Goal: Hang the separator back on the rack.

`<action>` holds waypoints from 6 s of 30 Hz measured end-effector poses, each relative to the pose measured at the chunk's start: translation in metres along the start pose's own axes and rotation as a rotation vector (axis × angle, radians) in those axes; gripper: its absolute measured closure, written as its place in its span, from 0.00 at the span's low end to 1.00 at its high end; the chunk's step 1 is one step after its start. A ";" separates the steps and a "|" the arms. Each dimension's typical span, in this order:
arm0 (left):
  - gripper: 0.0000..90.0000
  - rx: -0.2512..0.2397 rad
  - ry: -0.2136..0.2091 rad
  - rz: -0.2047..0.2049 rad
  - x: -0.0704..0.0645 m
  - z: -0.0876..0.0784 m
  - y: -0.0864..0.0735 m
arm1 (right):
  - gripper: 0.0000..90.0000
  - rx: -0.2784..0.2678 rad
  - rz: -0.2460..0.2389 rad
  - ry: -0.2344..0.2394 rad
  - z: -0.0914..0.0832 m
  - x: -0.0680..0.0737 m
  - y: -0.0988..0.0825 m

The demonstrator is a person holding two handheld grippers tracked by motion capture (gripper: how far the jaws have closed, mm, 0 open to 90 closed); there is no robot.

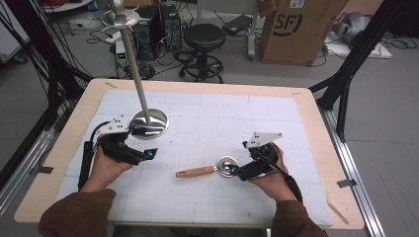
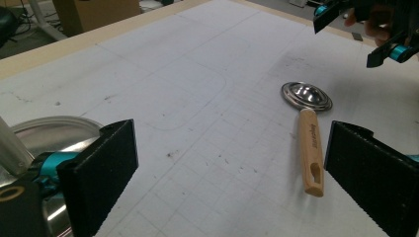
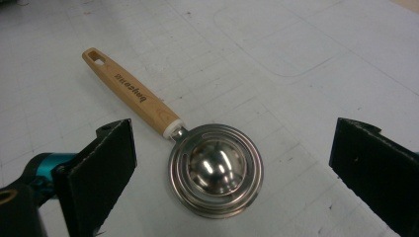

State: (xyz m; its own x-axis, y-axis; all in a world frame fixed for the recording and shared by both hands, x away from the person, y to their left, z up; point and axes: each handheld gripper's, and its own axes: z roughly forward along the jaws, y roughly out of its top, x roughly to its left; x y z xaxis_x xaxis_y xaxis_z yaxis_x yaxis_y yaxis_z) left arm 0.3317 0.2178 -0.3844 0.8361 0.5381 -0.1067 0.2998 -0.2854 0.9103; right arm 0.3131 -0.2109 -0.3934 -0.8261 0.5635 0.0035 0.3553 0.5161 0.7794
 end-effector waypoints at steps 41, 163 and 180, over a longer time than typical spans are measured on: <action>0.08 0.055 0.034 0.017 -0.006 -0.001 -0.004 | 0.40 0.311 -0.168 0.181 0.073 0.016 0.027; 0.08 0.028 -0.008 0.020 -0.009 -0.004 -0.003 | 0.76 0.098 -0.146 0.224 0.015 0.026 0.056; 0.08 0.010 -0.021 0.039 -0.011 -0.003 -0.002 | 0.76 -0.027 -0.107 0.258 0.005 0.022 0.036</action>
State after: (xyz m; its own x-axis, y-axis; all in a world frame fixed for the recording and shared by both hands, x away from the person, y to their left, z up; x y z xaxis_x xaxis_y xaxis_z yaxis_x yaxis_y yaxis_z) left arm 0.3202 0.2147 -0.3842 0.8569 0.5094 -0.0797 0.2710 -0.3135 0.9101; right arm 0.3101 -0.1773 -0.3683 -0.9437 0.3218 0.0766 0.2507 0.5446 0.8004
